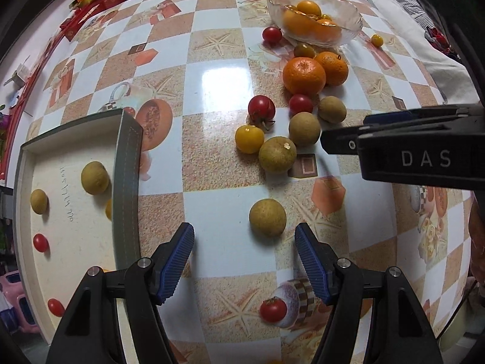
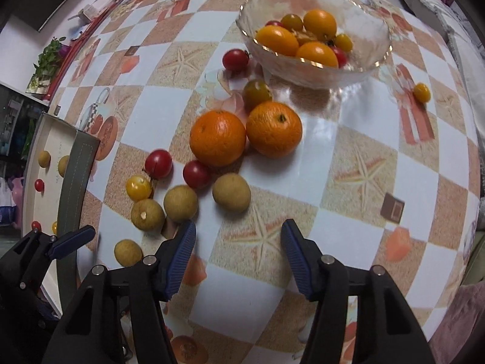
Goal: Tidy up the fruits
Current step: 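Move both tools back to the fruit pile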
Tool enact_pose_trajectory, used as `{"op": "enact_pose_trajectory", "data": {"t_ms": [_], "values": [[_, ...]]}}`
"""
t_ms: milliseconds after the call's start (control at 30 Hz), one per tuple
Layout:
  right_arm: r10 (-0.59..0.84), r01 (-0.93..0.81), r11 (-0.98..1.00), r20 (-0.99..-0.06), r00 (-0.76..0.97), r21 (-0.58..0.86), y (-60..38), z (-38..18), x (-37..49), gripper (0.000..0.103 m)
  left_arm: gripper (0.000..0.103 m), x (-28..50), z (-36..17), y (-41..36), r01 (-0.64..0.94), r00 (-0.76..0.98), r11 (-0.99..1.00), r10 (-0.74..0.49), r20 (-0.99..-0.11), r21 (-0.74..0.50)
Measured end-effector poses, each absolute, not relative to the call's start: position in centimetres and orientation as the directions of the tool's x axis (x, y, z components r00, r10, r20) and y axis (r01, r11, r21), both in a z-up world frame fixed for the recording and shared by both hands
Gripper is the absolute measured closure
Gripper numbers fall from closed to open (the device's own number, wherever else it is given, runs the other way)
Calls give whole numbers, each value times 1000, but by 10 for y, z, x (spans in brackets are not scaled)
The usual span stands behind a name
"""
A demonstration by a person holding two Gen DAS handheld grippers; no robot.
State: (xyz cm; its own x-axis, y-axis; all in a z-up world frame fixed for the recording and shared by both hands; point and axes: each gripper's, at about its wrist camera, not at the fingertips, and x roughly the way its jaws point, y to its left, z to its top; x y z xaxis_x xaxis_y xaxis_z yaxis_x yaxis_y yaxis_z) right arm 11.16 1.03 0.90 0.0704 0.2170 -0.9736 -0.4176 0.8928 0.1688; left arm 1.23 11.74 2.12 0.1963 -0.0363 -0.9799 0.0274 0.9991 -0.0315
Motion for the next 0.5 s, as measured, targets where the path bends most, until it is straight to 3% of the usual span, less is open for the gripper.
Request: {"op": "enact_pose_trajectory", "data": {"t_ms": [100, 200, 300, 400, 467, 500], "values": [[223, -434, 886, -971, 85, 165, 15, 9, 116, 40, 33, 16, 14, 115, 29, 189, 999, -23, -982, -17], [226, -439, 884, -969, 105, 159, 18, 10, 119, 49, 33, 18, 11, 112, 29, 196, 1000, -15, -981, -9], [249, -432, 884, -963, 106, 181, 23, 10, 124, 75, 33, 20, 12, 109, 34, 197, 999, -10, -980, -3], [259, -424, 885, -960, 107, 192, 22, 10, 126, 76, 49, 21, 14, 107, 35, 204, 999, -14, -979, -7], [265, -419, 886, -959, 103, 200, 18, 12, 124, 76, 72, 25, 17, 101, 42, 206, 999, -19, -978, -10], [270, -411, 888, -958, 101, 207, 15, 13, 123, 76, 77, 26, 19, 99, 46, 208, 999, -25, -978, -15]]}}
